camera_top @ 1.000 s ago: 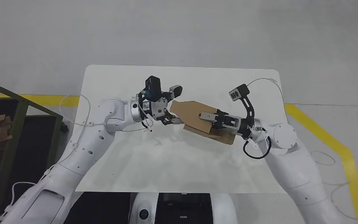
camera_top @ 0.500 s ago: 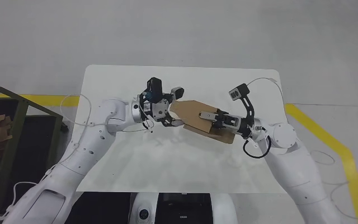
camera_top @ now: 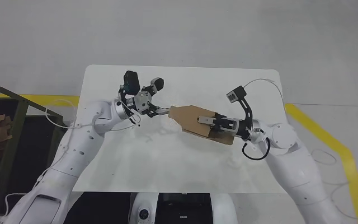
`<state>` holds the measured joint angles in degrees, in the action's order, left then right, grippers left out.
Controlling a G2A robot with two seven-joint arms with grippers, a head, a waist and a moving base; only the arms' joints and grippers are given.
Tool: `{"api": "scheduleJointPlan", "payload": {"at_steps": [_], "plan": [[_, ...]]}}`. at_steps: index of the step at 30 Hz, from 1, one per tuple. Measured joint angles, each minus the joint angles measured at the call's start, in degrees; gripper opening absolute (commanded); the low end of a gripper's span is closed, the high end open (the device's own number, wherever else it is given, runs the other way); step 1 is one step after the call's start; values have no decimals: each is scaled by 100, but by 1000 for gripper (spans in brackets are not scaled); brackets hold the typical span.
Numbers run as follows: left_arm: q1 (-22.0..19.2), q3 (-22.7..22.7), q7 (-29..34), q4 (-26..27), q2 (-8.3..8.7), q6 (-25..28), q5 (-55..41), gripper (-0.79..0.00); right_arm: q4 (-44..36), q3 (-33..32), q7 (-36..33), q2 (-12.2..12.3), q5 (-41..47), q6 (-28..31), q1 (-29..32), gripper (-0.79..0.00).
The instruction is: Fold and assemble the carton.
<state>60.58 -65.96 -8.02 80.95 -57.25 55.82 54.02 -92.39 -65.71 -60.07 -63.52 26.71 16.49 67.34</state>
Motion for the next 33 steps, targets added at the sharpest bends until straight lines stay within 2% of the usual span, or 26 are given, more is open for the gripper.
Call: {"api": "scheduleJointPlan", "payload": {"at_steps": [5, 15, 33], "plan": [[-68, 36, 112, -10, -27, -48, -48, 0, -40, 123, -55, -15, -70, -59, -52, -785], [-365, 444, 459, 13, -144, 119, -71, 0, 34, 236, -114, -42, 36, -49, -150, -785], [-541, 656, 507, 135, -261, 101, 79, 0, 26, 359, -135, -67, 38, -51, -188, -785]]}}
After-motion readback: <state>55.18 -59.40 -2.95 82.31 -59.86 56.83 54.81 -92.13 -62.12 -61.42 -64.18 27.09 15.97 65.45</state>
